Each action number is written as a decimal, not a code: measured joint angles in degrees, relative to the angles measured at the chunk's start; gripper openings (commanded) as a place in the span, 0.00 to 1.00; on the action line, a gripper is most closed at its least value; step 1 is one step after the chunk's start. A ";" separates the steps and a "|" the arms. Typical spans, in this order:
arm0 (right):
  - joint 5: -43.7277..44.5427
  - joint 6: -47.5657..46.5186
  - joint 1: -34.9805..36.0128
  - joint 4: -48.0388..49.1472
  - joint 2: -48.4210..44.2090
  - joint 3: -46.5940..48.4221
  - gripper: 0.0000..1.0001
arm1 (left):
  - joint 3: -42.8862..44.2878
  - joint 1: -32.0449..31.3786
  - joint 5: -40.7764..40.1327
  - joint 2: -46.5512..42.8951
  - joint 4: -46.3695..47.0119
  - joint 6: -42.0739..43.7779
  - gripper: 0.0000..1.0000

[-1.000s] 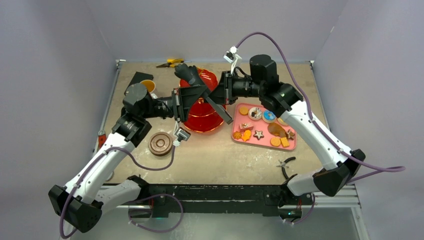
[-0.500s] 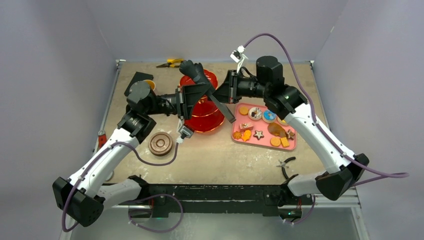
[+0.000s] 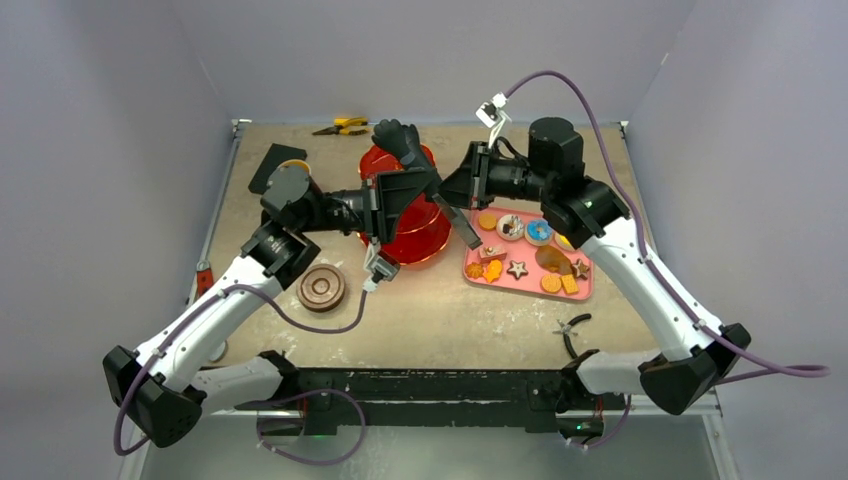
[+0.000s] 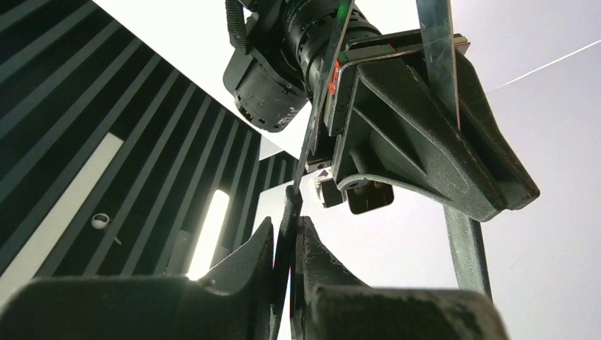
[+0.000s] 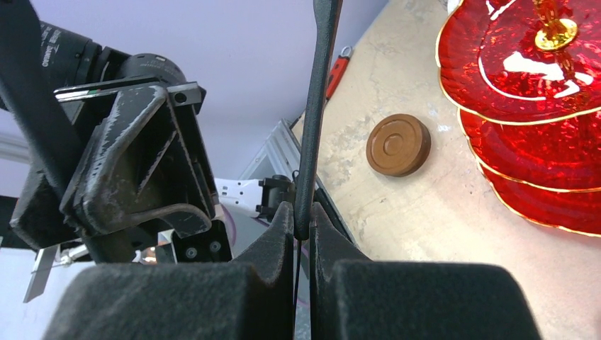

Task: Serve the afternoon tea
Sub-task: Adjust the clamp.

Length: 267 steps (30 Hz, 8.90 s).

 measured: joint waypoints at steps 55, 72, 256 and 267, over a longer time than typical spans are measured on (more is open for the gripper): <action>1.36 -3.21 -7.13 -3.41 -1.92 0.79 0.99 | 4.20 -6.49 -11.13 3.32 1.84 -4.63 0.00; -1.97 -8.39 -10.73 -1.33 -2.27 7.13 0.99 | -5.53 -8.44 -9.57 -9.51 9.27 -22.18 0.00; 12.90 -6.29 -0.68 52.22 -17.16 -25.44 0.32 | 6.12 -23.47 -57.31 5.84 -0.15 -50.97 0.07; 14.01 -6.36 -0.61 51.30 -18.08 -26.23 0.30 | 6.08 -24.68 -56.04 5.77 -1.84 -51.87 0.87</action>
